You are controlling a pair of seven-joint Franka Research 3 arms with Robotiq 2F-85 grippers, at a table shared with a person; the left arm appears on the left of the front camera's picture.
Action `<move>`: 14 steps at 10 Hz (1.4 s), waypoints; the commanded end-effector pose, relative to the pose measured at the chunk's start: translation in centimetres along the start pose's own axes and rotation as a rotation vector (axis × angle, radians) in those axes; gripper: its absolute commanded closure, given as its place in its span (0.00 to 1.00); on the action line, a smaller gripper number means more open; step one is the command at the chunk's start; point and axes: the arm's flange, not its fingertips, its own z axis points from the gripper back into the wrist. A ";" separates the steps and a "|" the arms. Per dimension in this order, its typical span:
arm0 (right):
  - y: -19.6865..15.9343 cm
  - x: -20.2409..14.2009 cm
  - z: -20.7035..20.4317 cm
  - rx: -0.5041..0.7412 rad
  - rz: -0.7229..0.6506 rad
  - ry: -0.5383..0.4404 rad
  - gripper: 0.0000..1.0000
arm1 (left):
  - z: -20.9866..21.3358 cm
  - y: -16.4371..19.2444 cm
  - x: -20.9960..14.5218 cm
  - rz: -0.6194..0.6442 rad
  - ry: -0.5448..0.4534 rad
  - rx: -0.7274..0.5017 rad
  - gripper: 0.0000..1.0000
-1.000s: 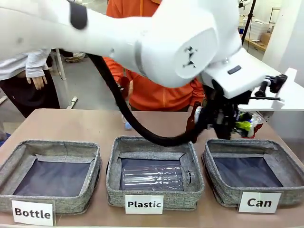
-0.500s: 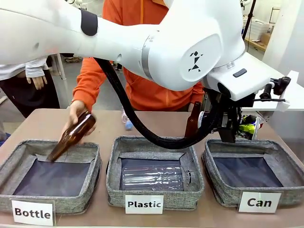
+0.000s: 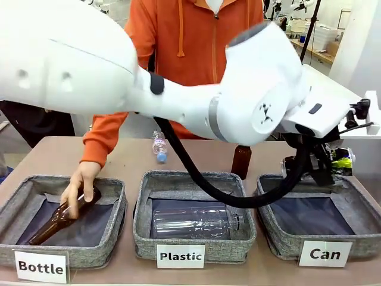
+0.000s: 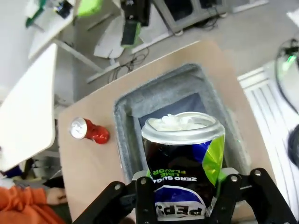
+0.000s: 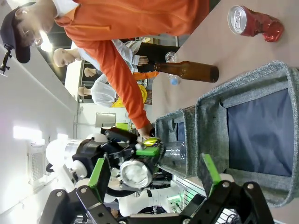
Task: Sort the can waste into the basket.
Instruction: Pick up the can waste from the table and place it in the right Fabric basket.
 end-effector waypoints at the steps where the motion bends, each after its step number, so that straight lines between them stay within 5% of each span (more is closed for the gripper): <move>1: 0.1 0.2 -0.1 0.021 0.021 -0.009 0.00 | -1.6 0.3 0.1 0.068 0.024 0.035 0.63; 3: 0.1 0.2 -0.1 0.021 0.021 -0.009 0.00 | -2.9 0.6 -0.5 0.098 0.022 0.019 0.63; 4: 0.1 0.2 -0.1 0.021 0.021 -0.009 0.00 | -3.3 0.7 -0.7 0.089 0.025 0.007 0.06; 11: 0.1 0.2 -0.1 0.021 0.021 -0.009 0.00 | -2.7 0.8 -0.9 0.110 -0.002 0.017 0.00; 14: 0.1 0.2 -0.1 0.021 0.021 -0.009 0.00 | 2.7 0.7 -1.8 0.168 -0.031 -0.003 0.00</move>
